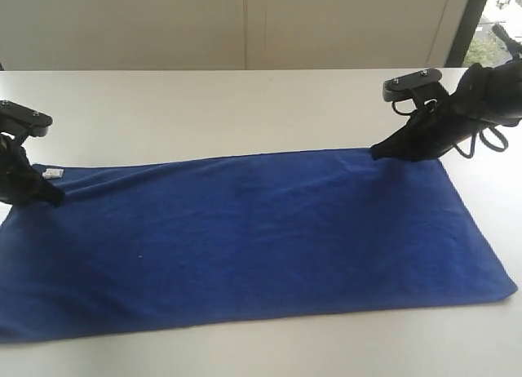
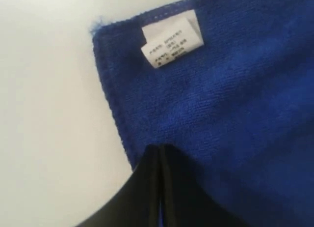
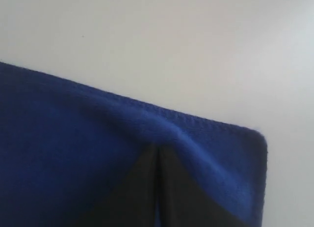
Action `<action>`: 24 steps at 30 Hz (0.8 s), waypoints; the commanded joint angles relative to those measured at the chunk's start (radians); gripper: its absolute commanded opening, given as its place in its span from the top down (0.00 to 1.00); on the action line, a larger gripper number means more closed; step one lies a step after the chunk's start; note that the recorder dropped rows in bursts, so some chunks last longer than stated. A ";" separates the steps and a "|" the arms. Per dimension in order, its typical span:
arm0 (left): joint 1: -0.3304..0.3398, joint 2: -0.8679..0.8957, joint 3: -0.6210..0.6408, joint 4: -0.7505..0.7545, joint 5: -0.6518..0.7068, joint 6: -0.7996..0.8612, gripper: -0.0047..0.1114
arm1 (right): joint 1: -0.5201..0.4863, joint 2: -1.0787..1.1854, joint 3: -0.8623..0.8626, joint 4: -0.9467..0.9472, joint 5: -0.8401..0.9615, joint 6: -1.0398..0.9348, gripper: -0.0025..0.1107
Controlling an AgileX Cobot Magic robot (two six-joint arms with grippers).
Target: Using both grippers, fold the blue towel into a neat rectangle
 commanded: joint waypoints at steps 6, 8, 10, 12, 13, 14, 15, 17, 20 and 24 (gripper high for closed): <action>-0.004 -0.230 0.013 -0.037 0.088 -0.004 0.96 | -0.009 -0.048 0.005 -0.006 0.064 0.004 0.98; -0.004 -0.304 0.013 -0.037 0.134 -0.004 0.96 | -0.009 -0.040 0.005 -0.006 0.069 0.004 0.98; -0.004 -0.377 0.013 -0.037 0.198 -0.004 0.96 | -0.009 -0.029 0.005 -0.006 0.071 0.004 0.98; -0.004 -0.437 0.013 -0.037 0.249 -0.004 0.96 | -0.009 -0.017 0.005 -0.006 0.074 0.004 0.98; -0.004 -0.467 0.013 -0.037 0.267 -0.004 0.96 | -0.009 -0.011 0.005 -0.006 0.074 0.004 0.98; -0.004 -0.490 0.013 -0.037 0.280 -0.004 0.96 | -0.011 -0.005 0.005 -0.008 0.074 0.004 0.98; -0.004 -0.520 0.013 -0.039 0.293 -0.004 0.96 | -0.011 0.004 0.005 -0.012 0.074 0.004 0.98; -0.004 -0.569 0.013 -0.068 0.313 -0.002 0.96 | -0.011 0.015 0.005 -0.014 0.074 0.004 0.98; -0.004 -0.641 0.015 -0.123 0.350 0.043 0.96 | -0.014 0.019 0.005 -0.026 0.076 0.004 0.98; -0.004 -0.721 0.020 -0.199 0.388 0.105 0.96 | -0.032 0.019 0.005 -0.103 0.086 0.107 0.98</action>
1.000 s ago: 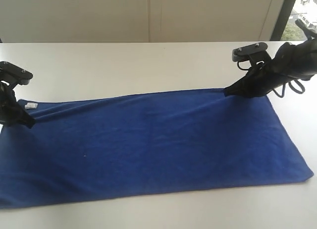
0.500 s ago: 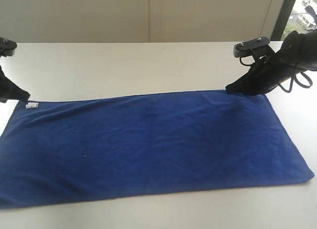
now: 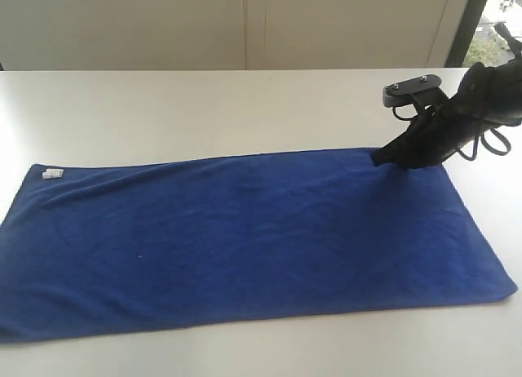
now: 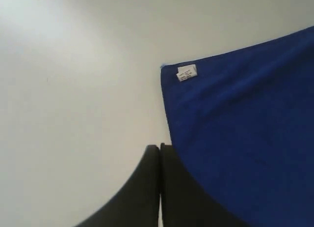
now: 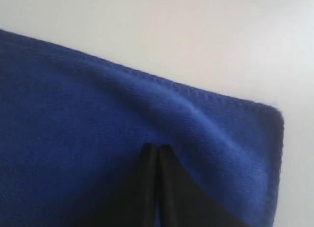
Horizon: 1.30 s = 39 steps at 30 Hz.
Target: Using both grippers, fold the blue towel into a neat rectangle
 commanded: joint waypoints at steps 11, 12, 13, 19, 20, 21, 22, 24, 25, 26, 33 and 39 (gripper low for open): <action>-0.004 -0.201 0.153 -0.137 -0.027 0.072 0.96 | -0.075 0.018 0.002 -0.193 0.038 0.220 0.98; -0.004 -0.201 0.165 -0.149 -0.033 0.072 0.96 | -0.075 0.016 0.002 -0.190 0.042 0.220 0.98; -0.004 -0.201 0.174 -0.162 -0.042 0.072 0.96 | -0.074 0.012 0.002 -0.188 0.048 0.220 0.98; -0.004 -0.199 0.252 -0.201 -0.130 0.076 0.96 | -0.074 -0.109 0.002 -0.186 0.062 0.220 0.98; -0.004 -0.199 0.268 -0.201 -0.156 0.076 0.96 | -0.074 -0.139 0.002 -0.186 0.067 0.220 0.98; -0.004 -0.199 0.280 -0.206 -0.181 0.076 0.96 | -0.074 -0.164 0.002 -0.186 0.072 0.220 0.98; -0.004 -0.199 0.298 -0.223 -0.205 0.076 0.96 | -0.074 -0.199 0.002 -0.186 0.092 0.220 0.98; -0.004 -0.199 0.321 -0.255 -0.249 0.071 0.96 | -0.074 -0.239 0.002 -0.186 0.142 0.220 0.98; -0.004 -0.199 0.329 -0.274 -0.268 0.071 0.96 | -0.074 -0.259 0.002 -0.186 0.178 0.220 0.98; -0.004 -0.199 0.335 -0.293 -0.282 0.071 0.96 | -0.076 -0.274 0.002 -0.186 0.219 0.220 0.98; -0.019 -0.199 0.336 -0.371 -0.268 0.071 0.96 | -0.134 -0.278 0.002 -0.190 0.523 0.220 0.98; -0.112 -0.199 0.336 -0.371 -0.250 0.116 0.96 | -0.165 -0.276 0.030 -0.196 0.583 0.214 0.98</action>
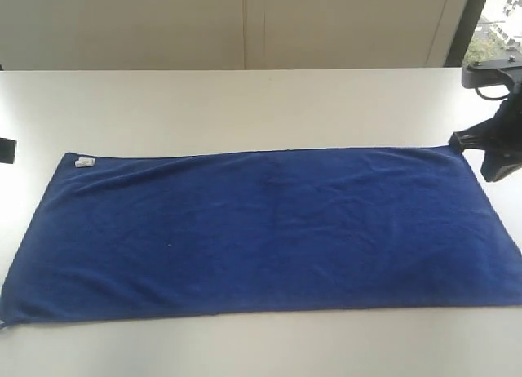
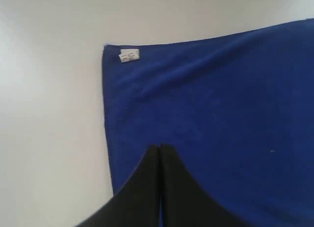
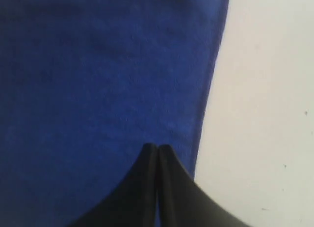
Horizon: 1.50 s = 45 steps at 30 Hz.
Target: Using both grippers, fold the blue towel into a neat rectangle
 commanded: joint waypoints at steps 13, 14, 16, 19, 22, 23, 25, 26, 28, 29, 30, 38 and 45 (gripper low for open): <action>-0.095 -0.008 0.007 -0.017 0.032 0.049 0.96 | -0.020 0.025 0.078 -0.017 -0.140 -0.065 0.74; -0.095 -0.008 0.007 -0.017 0.029 0.049 0.96 | -0.020 0.036 0.078 -0.017 -0.140 -0.065 0.70; -0.095 -0.008 0.007 -0.017 0.027 0.049 0.96 | -0.020 0.052 0.078 -0.017 -0.140 -0.065 0.66; -0.095 -0.008 0.007 -0.018 0.028 0.049 0.96 | -0.020 0.080 0.078 -0.022 -0.154 -0.065 0.65; -0.095 -0.008 0.007 -0.021 0.025 0.049 0.96 | -0.020 0.103 0.078 -0.049 -0.161 -0.065 0.65; -0.095 -0.008 0.007 -0.021 0.023 0.049 0.96 | -0.020 0.108 0.078 -0.063 -0.163 -0.065 0.65; -0.095 -0.008 0.007 -0.021 0.017 0.049 0.96 | -0.020 0.112 0.078 -0.072 -0.174 -0.065 0.65; -0.095 -0.008 0.007 -0.021 0.015 0.049 0.96 | -0.020 0.114 0.078 -0.079 -0.187 -0.060 0.65; -0.095 -0.008 0.007 -0.021 0.012 0.049 0.96 | -0.020 0.119 0.078 -0.082 -0.190 -0.046 0.65; -0.095 -0.008 0.007 -0.023 0.011 0.049 0.96 | -0.020 0.127 0.078 -0.087 -0.190 -0.037 0.65; -0.095 -0.008 0.007 -0.025 0.011 0.049 0.96 | -0.020 0.132 0.078 -0.087 -0.190 -0.037 0.65; -0.095 -0.008 0.007 -0.027 0.004 0.049 0.96 | -0.020 0.195 0.078 -0.087 -0.186 -0.008 0.66; -0.095 -0.008 0.007 -0.027 -0.009 0.049 0.96 | -0.020 0.195 0.078 -0.187 -0.175 0.105 0.96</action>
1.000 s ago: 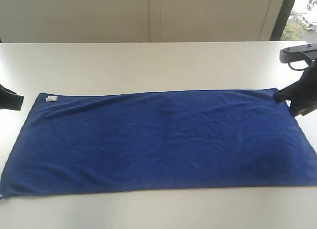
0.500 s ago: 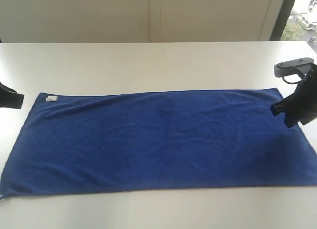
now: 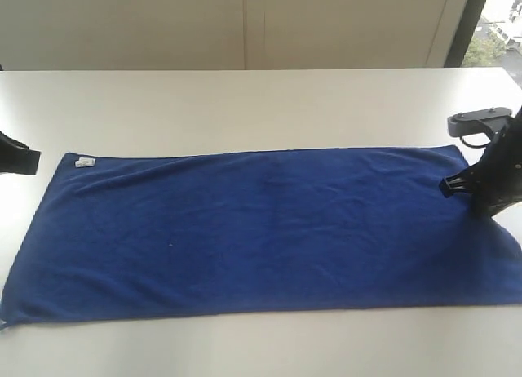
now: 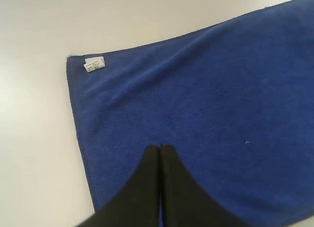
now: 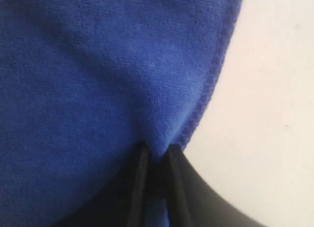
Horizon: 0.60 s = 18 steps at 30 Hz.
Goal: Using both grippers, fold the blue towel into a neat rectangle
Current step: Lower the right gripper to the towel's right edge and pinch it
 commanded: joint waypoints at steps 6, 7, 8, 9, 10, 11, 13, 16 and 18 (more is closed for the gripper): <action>-0.006 -0.008 0.007 -0.013 -0.004 0.004 0.96 | -0.004 -0.019 0.002 -0.344 0.016 0.349 0.98; -0.006 -0.008 0.007 -0.013 -0.009 0.004 0.96 | -0.004 -0.027 0.002 -0.336 0.012 0.349 0.98; -0.006 -0.008 0.007 -0.013 -0.012 0.004 0.96 | -0.004 -0.036 0.002 -0.322 0.005 0.349 0.98; -0.006 -0.008 0.007 -0.013 -0.014 0.004 0.96 | -0.004 -0.043 0.002 -0.294 0.000 0.349 0.98; -0.006 -0.008 0.007 -0.013 -0.014 0.004 0.96 | -0.004 -0.050 0.000 -0.264 -0.005 0.344 0.98; -0.006 -0.008 0.007 -0.013 -0.016 0.004 0.96 | -0.001 -0.055 -0.006 -0.212 -0.005 0.320 0.98; -0.006 -0.008 0.007 -0.013 -0.018 0.004 0.96 | 0.008 -0.065 -0.015 -0.103 -0.001 0.236 0.98; -0.006 -0.008 0.007 -0.022 -0.018 0.004 0.96 | 0.037 -0.080 -0.021 0.074 0.003 0.106 0.98; -0.006 -0.008 0.007 -0.032 -0.018 0.004 0.96 | 0.071 -0.095 -0.021 0.154 0.003 0.061 0.98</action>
